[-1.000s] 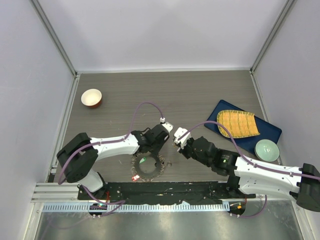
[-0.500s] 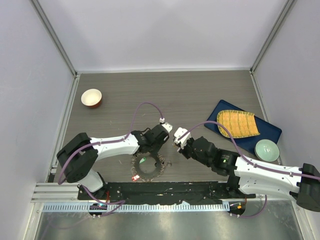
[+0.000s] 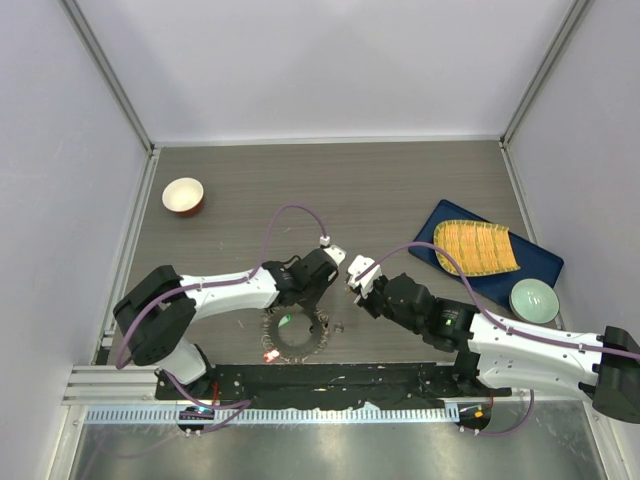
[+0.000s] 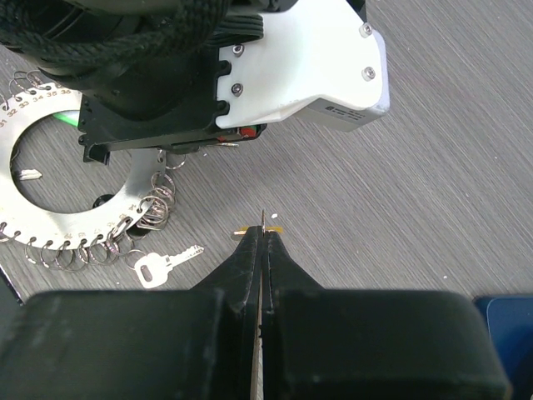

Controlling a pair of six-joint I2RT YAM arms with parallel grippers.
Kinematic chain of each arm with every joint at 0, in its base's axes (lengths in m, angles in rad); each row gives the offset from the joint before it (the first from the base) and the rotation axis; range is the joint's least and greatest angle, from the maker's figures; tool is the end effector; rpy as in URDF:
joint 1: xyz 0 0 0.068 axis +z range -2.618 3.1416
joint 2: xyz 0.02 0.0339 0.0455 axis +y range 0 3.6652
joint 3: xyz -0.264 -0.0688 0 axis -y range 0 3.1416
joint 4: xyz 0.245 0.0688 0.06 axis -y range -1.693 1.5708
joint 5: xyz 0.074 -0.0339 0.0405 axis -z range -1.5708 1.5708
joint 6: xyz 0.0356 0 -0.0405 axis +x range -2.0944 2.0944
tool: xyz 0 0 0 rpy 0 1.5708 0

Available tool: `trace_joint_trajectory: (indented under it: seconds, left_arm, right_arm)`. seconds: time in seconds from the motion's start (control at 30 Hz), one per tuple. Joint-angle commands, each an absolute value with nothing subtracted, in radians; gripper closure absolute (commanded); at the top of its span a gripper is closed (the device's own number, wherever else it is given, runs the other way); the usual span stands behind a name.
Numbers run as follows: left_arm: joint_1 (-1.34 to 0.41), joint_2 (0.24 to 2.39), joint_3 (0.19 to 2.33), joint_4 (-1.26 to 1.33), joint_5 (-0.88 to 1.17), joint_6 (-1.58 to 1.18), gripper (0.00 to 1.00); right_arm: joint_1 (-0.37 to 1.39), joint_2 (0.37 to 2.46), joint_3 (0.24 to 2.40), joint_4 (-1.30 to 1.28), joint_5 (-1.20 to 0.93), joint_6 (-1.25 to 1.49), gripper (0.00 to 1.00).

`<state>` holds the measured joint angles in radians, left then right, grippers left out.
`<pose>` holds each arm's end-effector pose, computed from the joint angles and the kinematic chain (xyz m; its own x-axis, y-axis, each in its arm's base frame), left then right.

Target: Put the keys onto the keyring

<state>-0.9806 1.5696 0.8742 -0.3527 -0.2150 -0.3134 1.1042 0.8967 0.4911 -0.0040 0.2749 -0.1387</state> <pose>0.1736 -0.2455 0.1723 -0.6907 0.4899 -0.5319 0.5671 0.8233 0.0219 0.1001 0.1772 0.2351 -0.0741 -0.4429 -0.8935 -0.7651 0.5999 -0.2339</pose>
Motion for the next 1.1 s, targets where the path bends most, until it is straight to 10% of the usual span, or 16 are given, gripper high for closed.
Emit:
trace_joint_trajectory:
  seconds: [0.0,1.07]
  left_arm:
    - [-0.977,1.525,0.888,-0.27,-0.202,-0.295,1.0]
    - [-0.936,1.493,0.801,-0.222,-0.189,-0.324,0.8]
  right_arm:
    - [1.109,0.888,0.494,0.043,0.287,-0.129,0.99]
    - [1.109,0.882,0.486,0.044,0.282,-0.12,0.99]
